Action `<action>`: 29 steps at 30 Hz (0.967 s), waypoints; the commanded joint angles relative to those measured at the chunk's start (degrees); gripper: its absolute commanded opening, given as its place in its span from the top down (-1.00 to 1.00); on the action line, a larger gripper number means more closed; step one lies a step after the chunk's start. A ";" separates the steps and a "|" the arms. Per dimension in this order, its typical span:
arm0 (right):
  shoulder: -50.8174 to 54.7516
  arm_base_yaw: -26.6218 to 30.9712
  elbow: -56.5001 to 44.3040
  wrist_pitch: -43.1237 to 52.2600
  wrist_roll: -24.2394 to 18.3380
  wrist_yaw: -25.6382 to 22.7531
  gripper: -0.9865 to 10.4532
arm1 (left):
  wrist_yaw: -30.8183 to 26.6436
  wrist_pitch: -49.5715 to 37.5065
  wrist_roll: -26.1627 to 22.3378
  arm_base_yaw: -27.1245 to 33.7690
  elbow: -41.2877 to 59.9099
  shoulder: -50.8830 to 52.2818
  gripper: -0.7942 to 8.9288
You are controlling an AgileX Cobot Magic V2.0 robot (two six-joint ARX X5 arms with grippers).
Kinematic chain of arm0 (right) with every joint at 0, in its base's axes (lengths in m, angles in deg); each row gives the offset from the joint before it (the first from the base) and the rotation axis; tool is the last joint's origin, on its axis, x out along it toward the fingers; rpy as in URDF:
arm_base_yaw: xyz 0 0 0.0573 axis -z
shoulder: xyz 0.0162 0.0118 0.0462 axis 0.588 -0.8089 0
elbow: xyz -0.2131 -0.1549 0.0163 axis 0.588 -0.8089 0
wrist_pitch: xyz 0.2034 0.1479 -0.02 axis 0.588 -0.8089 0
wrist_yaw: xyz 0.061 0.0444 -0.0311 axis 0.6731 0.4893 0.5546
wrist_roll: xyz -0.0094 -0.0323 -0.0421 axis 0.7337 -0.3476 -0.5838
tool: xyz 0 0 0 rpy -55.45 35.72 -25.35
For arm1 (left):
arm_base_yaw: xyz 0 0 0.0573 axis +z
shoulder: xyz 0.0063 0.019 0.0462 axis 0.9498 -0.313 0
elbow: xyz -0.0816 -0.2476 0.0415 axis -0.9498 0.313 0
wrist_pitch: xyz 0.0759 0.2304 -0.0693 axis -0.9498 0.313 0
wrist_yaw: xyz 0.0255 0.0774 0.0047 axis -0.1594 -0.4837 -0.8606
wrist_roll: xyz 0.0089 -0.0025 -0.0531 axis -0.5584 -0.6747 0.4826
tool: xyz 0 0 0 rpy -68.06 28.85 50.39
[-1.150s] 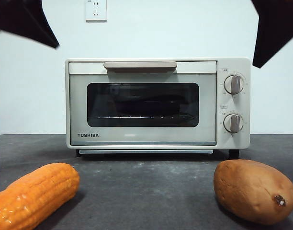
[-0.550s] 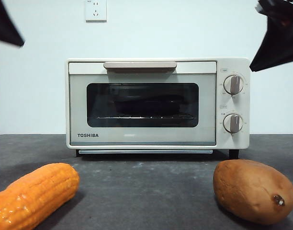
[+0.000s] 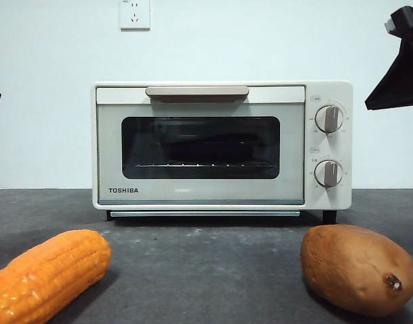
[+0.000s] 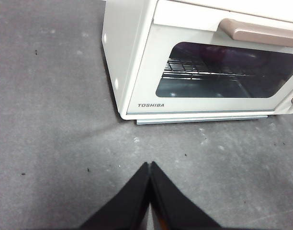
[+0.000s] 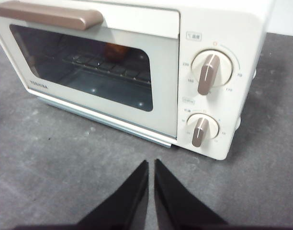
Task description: Take the eggplant from the table,put the eggplant in the oven
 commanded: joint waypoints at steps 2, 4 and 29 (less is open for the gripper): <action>-0.13 -0.31 0.33 0.76 0.77 -0.09 0.82 | -0.15 -0.46 0.83 -0.37 -0.46 -0.33 0.83; -0.11 -0.31 0.33 0.76 0.77 -0.07 0.82 | -0.15 -0.46 0.83 -0.37 -0.46 -0.33 0.83; -0.11 -0.31 0.33 0.92 0.77 -0.13 0.82 | -0.79 -4.39 -12.09 20.41 14.43 29.59 0.83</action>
